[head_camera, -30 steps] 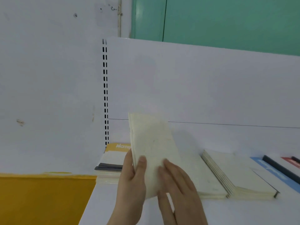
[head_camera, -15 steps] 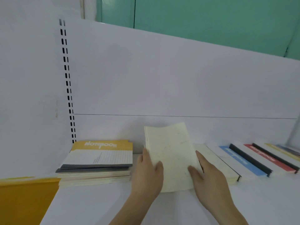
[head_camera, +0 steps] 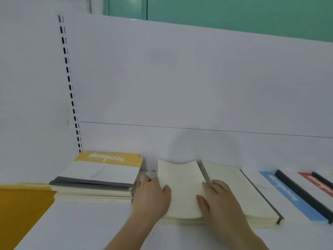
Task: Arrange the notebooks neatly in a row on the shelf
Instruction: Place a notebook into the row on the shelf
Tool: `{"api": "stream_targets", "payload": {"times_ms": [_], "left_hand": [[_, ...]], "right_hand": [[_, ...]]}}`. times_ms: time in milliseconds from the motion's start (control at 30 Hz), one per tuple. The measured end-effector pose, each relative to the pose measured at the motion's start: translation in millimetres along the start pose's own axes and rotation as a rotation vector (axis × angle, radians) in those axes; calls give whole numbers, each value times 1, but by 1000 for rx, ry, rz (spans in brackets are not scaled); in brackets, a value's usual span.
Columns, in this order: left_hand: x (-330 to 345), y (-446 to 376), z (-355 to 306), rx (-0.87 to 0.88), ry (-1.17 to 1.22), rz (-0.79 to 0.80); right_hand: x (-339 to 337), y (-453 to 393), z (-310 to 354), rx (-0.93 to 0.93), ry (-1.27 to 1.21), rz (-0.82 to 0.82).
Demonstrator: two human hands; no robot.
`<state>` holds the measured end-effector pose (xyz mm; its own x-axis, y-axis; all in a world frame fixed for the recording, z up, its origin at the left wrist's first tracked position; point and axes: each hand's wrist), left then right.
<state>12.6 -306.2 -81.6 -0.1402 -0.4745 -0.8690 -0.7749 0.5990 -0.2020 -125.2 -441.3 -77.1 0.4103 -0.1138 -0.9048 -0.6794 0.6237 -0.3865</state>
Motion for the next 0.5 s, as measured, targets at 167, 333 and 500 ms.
{"api": "stream_targets", "payload": {"times_ms": [167,333,500], "left_hand": [[-2,-1,-2,7,146,2],[-14,22,7,192,154,59],[-25,33,24,422,98,222]], "right_hand": [[11,-6,-9,-58,49,92],[-2,-6,-22,-191,-24,172],[-12,-9,-33,-362,7,292]]}}
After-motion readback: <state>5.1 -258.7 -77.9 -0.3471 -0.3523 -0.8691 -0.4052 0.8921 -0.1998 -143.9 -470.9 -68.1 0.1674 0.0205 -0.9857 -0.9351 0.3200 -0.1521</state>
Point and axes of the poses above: each hand's wrist, its own y-axis away from the middle knuckle, its own x-axis out of the palm, z = x × y, and after that the axes turned 12 degrees about x, right-handed
